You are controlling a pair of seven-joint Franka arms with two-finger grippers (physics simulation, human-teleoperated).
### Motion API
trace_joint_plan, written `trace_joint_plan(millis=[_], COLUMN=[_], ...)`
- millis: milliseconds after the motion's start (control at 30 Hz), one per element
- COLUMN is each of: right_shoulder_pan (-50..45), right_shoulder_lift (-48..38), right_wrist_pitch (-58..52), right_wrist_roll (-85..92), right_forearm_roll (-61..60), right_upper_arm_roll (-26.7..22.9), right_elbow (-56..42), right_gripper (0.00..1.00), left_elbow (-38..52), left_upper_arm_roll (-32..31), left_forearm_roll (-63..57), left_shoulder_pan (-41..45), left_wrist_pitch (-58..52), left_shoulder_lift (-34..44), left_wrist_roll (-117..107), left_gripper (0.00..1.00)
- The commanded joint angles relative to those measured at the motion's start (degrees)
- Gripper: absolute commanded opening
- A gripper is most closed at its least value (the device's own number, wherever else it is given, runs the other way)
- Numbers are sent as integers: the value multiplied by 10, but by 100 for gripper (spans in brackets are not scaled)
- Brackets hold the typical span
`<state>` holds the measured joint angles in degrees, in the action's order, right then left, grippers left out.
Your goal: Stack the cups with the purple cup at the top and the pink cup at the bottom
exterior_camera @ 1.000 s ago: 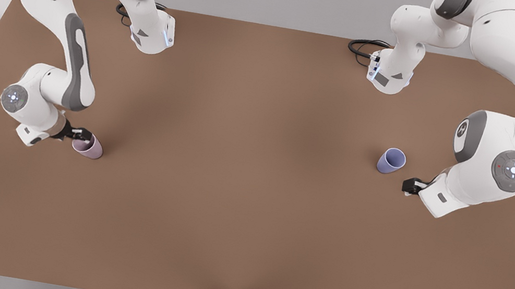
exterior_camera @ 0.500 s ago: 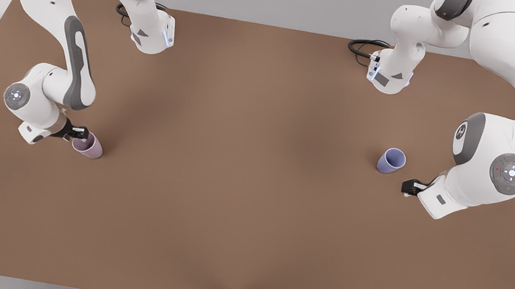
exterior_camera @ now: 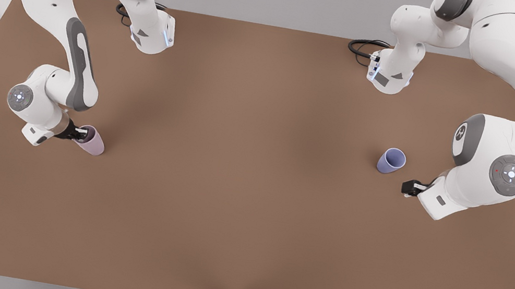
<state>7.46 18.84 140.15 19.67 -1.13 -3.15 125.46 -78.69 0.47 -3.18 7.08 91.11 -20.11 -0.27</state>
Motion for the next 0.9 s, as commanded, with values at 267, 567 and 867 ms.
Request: trace_joint_plan(millis=[267,567,867], right_shoulder_pan=[-67,-344,-458], right_shoulder_lift=[-64,102,368], right_wrist_pitch=[-136,-246,-305], right_wrist_roll=[-158,-644,-872], right_forearm_roll=[-5,-103,-63], right_upper_arm_roll=[53,84,87], right_elbow=[-50,-373,-707], right_gripper=[21,21,21], left_elbow=[0,-204,-443], left_upper_arm_roll=[4,9,41], left_forearm_roll=[0,5,21], left_shoulder_pan=[0,1,1], left_wrist_pitch=[-24,93,330], left_shoulder_lift=[10,121,161], left_wrist_roll=[0,1,4], left_gripper=[100,100,100])
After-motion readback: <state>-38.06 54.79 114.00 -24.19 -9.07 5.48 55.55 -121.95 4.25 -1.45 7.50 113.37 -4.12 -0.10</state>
